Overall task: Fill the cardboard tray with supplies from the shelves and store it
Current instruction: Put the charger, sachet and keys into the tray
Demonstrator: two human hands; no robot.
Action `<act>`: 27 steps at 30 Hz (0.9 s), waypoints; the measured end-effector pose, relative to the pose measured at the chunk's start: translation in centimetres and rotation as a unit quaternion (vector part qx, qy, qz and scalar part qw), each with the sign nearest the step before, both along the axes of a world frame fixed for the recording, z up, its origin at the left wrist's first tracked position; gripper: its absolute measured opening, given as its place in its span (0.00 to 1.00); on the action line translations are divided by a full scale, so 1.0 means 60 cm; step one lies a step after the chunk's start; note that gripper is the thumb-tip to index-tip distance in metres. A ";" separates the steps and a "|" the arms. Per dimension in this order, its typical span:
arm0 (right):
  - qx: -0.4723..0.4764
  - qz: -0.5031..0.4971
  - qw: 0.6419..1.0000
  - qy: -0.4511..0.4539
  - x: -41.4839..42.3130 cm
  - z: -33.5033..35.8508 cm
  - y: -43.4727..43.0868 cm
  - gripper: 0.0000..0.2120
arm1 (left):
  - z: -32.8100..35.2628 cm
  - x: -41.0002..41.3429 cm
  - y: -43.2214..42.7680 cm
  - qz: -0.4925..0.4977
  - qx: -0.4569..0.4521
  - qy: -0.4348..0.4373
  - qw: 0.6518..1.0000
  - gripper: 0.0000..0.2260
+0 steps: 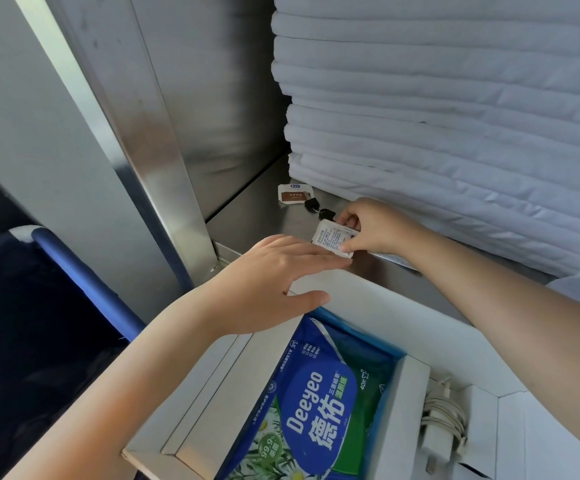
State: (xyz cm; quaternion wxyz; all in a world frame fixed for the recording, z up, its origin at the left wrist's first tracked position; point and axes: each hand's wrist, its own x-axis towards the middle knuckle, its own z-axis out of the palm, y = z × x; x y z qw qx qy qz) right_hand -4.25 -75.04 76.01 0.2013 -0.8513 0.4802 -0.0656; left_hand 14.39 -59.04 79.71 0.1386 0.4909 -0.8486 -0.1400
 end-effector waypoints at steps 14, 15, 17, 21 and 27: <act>0.028 -0.045 0.993 -0.105 -0.024 0.060 0.014 0.12 | 0.000 0.002 -0.002 -0.006 -0.002 -0.008 1.000 0.22; 0.020 -0.047 0.992 -0.111 -0.029 0.073 0.019 0.12 | -0.001 0.002 -0.002 -0.006 -0.002 -0.009 1.000 0.23; 0.004 -0.051 0.990 -0.128 -0.040 0.101 0.033 0.12 | -0.002 0.002 -0.004 -0.008 -0.002 -0.011 1.000 0.23; -0.023 -0.055 0.984 -0.168 -0.061 0.149 0.084 0.12 | -0.003 0.003 -0.007 -0.013 -0.010 -0.006 1.000 0.23; -0.027 -0.022 0.970 -0.239 -0.090 0.186 0.171 0.12 | -0.004 0.003 -0.008 -0.021 -0.011 -0.009 1.000 0.23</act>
